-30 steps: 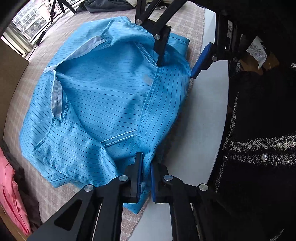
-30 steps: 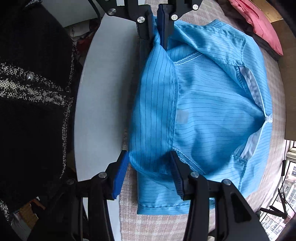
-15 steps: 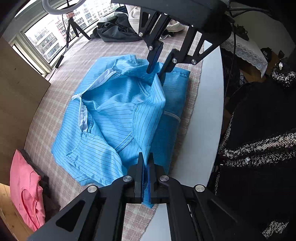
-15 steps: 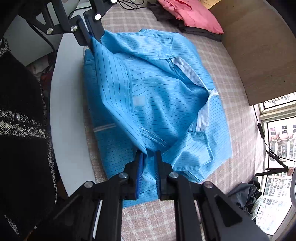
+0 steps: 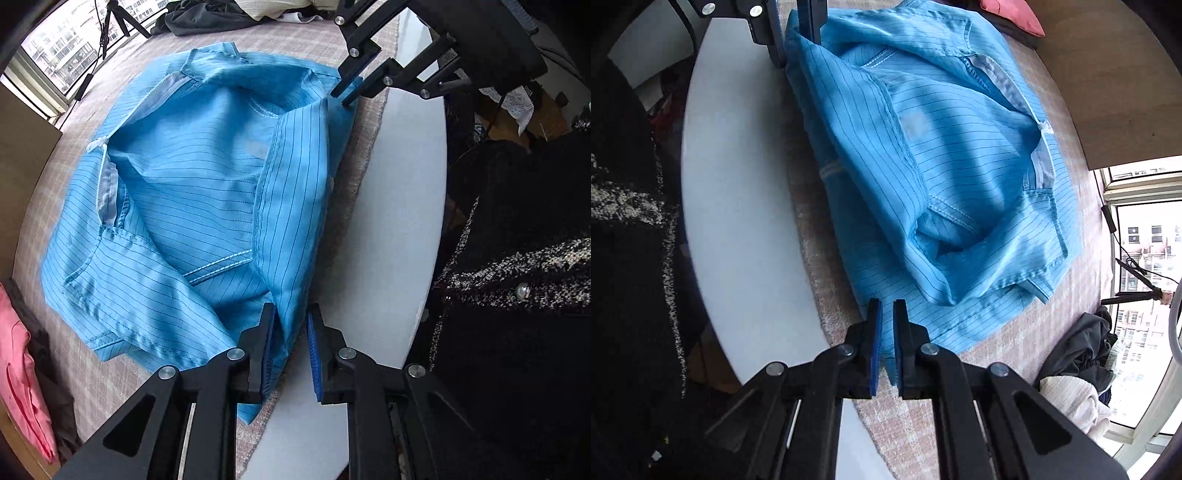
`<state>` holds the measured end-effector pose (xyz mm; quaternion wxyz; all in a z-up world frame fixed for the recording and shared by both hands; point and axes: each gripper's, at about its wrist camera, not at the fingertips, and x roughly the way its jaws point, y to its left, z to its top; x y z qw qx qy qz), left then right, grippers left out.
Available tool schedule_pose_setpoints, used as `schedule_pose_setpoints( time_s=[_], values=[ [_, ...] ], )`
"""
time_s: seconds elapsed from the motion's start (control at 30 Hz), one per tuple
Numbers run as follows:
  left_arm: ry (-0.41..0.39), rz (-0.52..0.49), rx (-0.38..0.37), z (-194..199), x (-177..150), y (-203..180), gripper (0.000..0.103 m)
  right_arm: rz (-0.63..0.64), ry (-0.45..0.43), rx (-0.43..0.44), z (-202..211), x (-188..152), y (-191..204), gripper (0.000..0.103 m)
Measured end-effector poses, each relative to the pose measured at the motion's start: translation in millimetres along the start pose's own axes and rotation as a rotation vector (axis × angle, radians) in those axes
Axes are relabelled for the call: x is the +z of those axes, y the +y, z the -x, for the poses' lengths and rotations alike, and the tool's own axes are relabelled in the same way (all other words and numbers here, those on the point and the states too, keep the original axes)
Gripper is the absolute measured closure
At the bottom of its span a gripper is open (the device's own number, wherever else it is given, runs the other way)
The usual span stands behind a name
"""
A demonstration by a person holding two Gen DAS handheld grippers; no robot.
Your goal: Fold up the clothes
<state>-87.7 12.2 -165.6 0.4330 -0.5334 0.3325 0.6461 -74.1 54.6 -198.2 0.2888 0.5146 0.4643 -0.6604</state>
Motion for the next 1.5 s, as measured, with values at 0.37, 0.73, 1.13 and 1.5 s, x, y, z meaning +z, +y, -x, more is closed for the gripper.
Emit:
schedule_pose_setpoints(
  time_s=[0.37, 0.73, 1.13, 1.5],
  values=[
    [-0.313, 0.662, 0.020, 42, -47, 165, 0.047, -1.027, -0.356, 0.350, -11, -110, -139, 0.045],
    [-0.296, 0.907, -0.097, -18, -47, 214, 0.047, -1.414, -0.506, 0.591, -64, -113, -173, 0.054],
    [-0.316, 0.984, -0.196, -45, -34, 222, 0.094, -1.453, -0.525, 0.641, -92, -82, -170, 0.099],
    [-0.316, 0.923, -0.107, -12, -36, 219, 0.075, -1.329, -0.427, 0.524, -69, -72, -171, 0.092]
  ],
)
